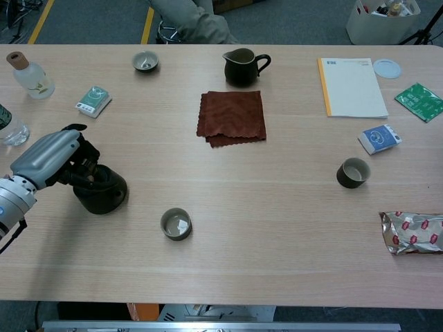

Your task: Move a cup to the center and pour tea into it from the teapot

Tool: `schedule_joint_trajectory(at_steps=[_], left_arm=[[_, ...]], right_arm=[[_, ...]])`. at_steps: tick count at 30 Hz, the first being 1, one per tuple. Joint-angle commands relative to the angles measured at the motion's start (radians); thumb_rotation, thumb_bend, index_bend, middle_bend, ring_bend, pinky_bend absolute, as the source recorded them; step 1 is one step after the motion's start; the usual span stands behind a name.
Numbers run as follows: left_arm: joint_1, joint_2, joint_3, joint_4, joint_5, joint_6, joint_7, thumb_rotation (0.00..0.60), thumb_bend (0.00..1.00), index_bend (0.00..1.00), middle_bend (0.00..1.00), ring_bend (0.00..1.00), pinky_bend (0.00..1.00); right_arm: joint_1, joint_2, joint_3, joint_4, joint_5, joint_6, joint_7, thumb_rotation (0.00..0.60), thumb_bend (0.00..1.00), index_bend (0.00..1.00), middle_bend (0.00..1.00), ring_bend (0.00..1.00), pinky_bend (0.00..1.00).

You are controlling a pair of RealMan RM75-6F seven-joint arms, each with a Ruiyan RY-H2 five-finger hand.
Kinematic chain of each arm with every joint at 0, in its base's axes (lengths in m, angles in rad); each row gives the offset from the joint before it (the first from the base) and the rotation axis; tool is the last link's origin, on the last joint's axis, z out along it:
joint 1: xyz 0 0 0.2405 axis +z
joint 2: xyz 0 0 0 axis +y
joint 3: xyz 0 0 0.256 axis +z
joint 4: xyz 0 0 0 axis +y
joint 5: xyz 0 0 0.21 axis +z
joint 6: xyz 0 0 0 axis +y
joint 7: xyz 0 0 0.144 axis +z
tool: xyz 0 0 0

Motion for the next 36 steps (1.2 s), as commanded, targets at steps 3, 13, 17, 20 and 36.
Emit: schedule_joint_trajectory(at_steps=[3,13,17,20,36], left_arm=[[0.007,-0.005,-0.023,-0.013,-0.023,0.02,-0.009,0.506,0.11,0.98,1.0,0.82,0.07],[0.012,-0.007,-0.064,-0.032,-0.068,0.047,-0.011,0.346,0.11,0.98,1.0,0.82,0.07],[0.01,-0.009,-0.069,-0.034,-0.079,0.046,-0.006,0.34,0.11,0.98,1.0,0.82,0.07],[0.009,-0.014,-0.074,-0.036,-0.089,0.046,0.001,0.333,0.12,0.98,1.0,0.82,0.07],[0.013,-0.025,-0.093,-0.038,-0.082,0.089,-0.012,0.358,0.36,1.0,1.0,0.83,0.07]], right_arm=[[0.0,0.0,0.0,0.001,-0.002,0.001,0.002,0.6,0.1,0.34,0.4,0.27,0.3],[0.005,-0.005,0.001,0.006,-0.004,-0.005,0.003,0.6,0.1,0.34,0.4,0.27,0.3],[0.006,-0.006,0.001,0.007,-0.005,-0.006,0.003,0.6,0.1,0.34,0.4,0.27,0.3],[0.006,-0.006,0.0,0.006,-0.007,-0.005,0.001,0.6,0.1,0.34,0.4,0.27,0.3],[0.026,0.006,-0.019,-0.021,-0.067,-0.012,-0.021,0.6,0.1,0.34,0.4,0.27,0.3]])
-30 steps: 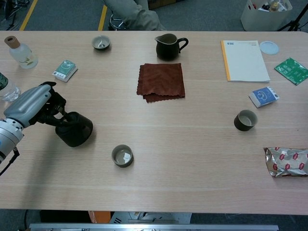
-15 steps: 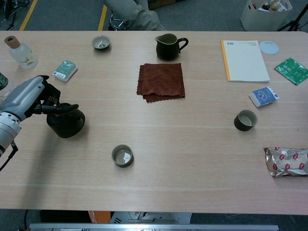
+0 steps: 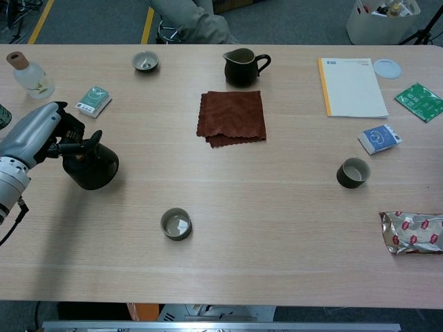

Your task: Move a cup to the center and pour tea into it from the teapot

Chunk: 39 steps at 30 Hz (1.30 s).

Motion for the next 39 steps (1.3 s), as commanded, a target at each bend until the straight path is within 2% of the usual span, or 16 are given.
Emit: schedule_joint_trajectory(at_steps=[1,3,7,20,23,27,39], left_arm=[[0.001,0.002,-0.001,0.002,0.008,0.007,-0.003,0.359,0.36,0.99,1.0,0.83,0.07],[0.0,0.006,0.0,0.002,0.014,0.01,-0.004,0.37,0.36,0.99,1.0,0.83,0.07],[0.002,0.012,0.003,0.001,0.026,0.018,-0.003,0.502,0.36,0.98,1.0,0.83,0.07],[0.005,0.016,0.006,0.008,0.059,0.05,-0.003,0.534,0.36,0.96,1.0,0.81,0.07],[0.005,0.019,0.006,0.007,0.066,0.056,-0.002,0.579,0.36,0.96,1.0,0.81,0.07],[0.006,0.021,0.007,0.005,0.072,0.062,0.0,0.596,0.36,0.96,1.0,0.81,0.07],[0.006,0.026,0.004,0.004,0.085,0.079,0.014,0.599,0.36,0.95,1.0,0.81,0.07]], right_arm=[[0.011,0.005,-0.007,-0.007,-0.019,-0.009,-0.007,0.6,0.1,0.34,0.4,0.27,0.3],[0.02,0.009,-0.012,-0.011,-0.034,-0.018,-0.015,0.6,0.1,0.34,0.4,0.27,0.3],[0.036,0.011,-0.016,-0.019,-0.056,-0.028,-0.022,0.6,0.1,0.34,0.4,0.27,0.3],[0.084,0.023,-0.033,-0.04,-0.092,-0.083,-0.057,0.6,0.1,0.34,0.4,0.27,0.3],[0.097,0.027,-0.038,-0.046,-0.099,-0.102,-0.064,0.6,0.1,0.34,0.4,0.27,0.3],[0.109,0.03,-0.043,-0.053,-0.103,-0.12,-0.073,0.6,0.1,0.34,0.4,0.27,0.3],[0.149,0.038,-0.064,-0.065,-0.104,-0.196,-0.125,0.6,0.07,0.32,0.38,0.25,0.3]])
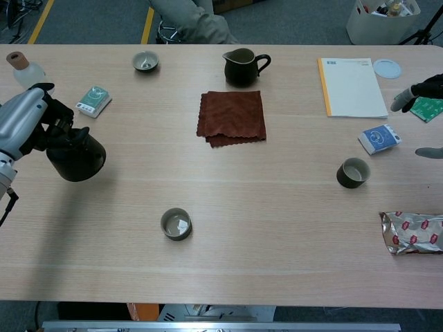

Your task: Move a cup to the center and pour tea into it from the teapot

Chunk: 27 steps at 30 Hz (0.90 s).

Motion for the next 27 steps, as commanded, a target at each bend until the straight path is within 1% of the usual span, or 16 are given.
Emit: schedule_joint_trajectory(at_steps=[1,5,16,27], left_arm=[[-0.001,0.001,-0.001,0.0,0.004,0.004,0.004,0.6,0.36,0.95,1.0,0.81,0.07],[-0.003,0.007,-0.004,-0.006,0.009,0.008,0.008,0.6,0.36,0.95,1.0,0.8,0.07],[0.0,0.029,-0.006,-0.03,0.018,0.019,0.006,0.6,0.36,0.95,1.0,0.8,0.07],[0.006,0.046,-0.005,-0.045,0.017,0.026,-0.006,0.599,0.36,0.95,1.0,0.8,0.07]], right_arm=[[0.017,-0.001,-0.005,-0.007,-0.002,-0.026,-0.019,0.6,0.07,0.32,0.37,0.25,0.3],[0.044,-0.016,-0.008,-0.005,-0.001,-0.072,-0.049,0.6,0.06,0.31,0.36,0.24,0.3],[0.097,-0.111,0.001,0.049,0.051,-0.166,-0.177,0.6,0.04,0.31,0.34,0.23,0.31],[0.121,-0.185,-0.012,0.106,0.091,-0.22,-0.261,0.6,0.03,0.31,0.34,0.23,0.31]])
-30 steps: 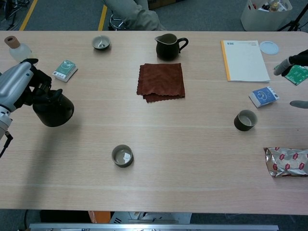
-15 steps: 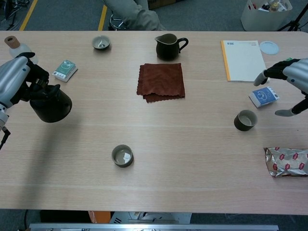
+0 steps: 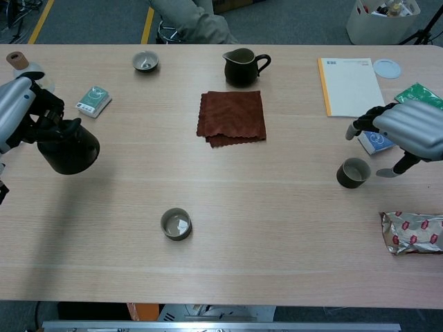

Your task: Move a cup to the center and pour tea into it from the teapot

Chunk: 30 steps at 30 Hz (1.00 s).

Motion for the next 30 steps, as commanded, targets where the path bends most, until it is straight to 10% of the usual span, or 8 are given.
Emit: schedule_joint_trajectory(at_steps=[1,30], left_arm=[[0.002,0.002,0.0,-0.001,-0.001,0.002,-0.003,0.598,0.36,0.95,1.0,0.8,0.07],[0.018,0.018,0.005,-0.008,0.007,0.019,-0.033,0.599,0.36,0.94,1.0,0.8,0.07]], right_arm=[[0.005,-0.017,-0.007,0.014,0.011,-0.013,-0.018,0.6,0.03,0.31,0.34,0.23,0.31],[0.03,-0.161,-0.027,0.177,0.074,-0.071,-0.046,0.6,0.11,0.35,0.34,0.23,0.31]])
